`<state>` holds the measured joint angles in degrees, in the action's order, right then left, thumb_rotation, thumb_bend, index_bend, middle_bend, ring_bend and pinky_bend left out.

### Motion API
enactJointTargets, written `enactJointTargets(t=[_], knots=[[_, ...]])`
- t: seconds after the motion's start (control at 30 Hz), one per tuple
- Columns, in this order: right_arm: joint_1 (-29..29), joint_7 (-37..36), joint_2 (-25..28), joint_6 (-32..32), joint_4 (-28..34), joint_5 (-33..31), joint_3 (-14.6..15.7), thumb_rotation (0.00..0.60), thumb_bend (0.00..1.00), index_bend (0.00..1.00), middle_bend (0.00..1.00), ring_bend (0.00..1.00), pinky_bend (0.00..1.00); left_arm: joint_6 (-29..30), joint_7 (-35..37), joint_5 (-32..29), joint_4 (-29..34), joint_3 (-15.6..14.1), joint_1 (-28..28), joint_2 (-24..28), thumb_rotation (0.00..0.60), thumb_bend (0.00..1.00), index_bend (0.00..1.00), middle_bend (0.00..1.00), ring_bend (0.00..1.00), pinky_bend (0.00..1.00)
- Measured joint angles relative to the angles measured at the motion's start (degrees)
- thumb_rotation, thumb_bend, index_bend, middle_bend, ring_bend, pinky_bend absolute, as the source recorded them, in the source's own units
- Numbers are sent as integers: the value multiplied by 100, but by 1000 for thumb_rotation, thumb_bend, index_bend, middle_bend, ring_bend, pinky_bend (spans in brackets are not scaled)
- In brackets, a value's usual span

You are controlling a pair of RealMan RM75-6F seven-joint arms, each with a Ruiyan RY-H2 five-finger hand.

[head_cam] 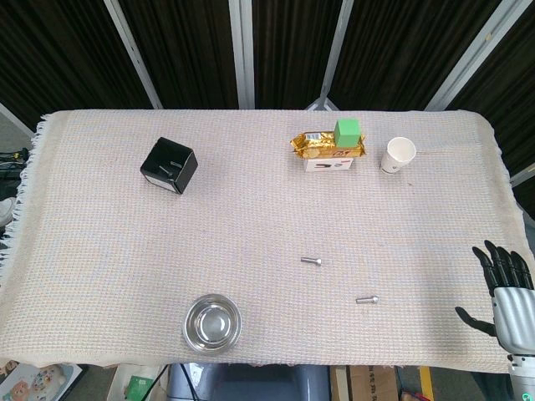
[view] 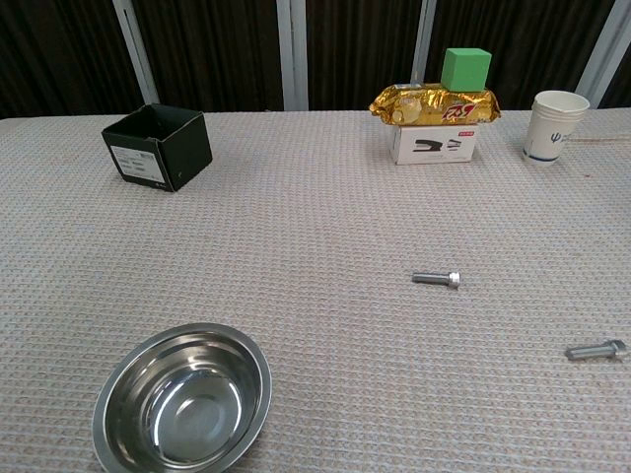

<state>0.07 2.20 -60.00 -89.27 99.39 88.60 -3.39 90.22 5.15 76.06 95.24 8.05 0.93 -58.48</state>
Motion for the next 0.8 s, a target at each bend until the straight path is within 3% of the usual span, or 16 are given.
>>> enactJointTargets(t=[0.8], knots=[[-30, -58, 11, -16, 47, -70, 8, 600, 82, 128, 45, 0, 0, 14, -3, 48, 99, -43, 49, 53, 600, 65, 157, 112, 20, 53]])
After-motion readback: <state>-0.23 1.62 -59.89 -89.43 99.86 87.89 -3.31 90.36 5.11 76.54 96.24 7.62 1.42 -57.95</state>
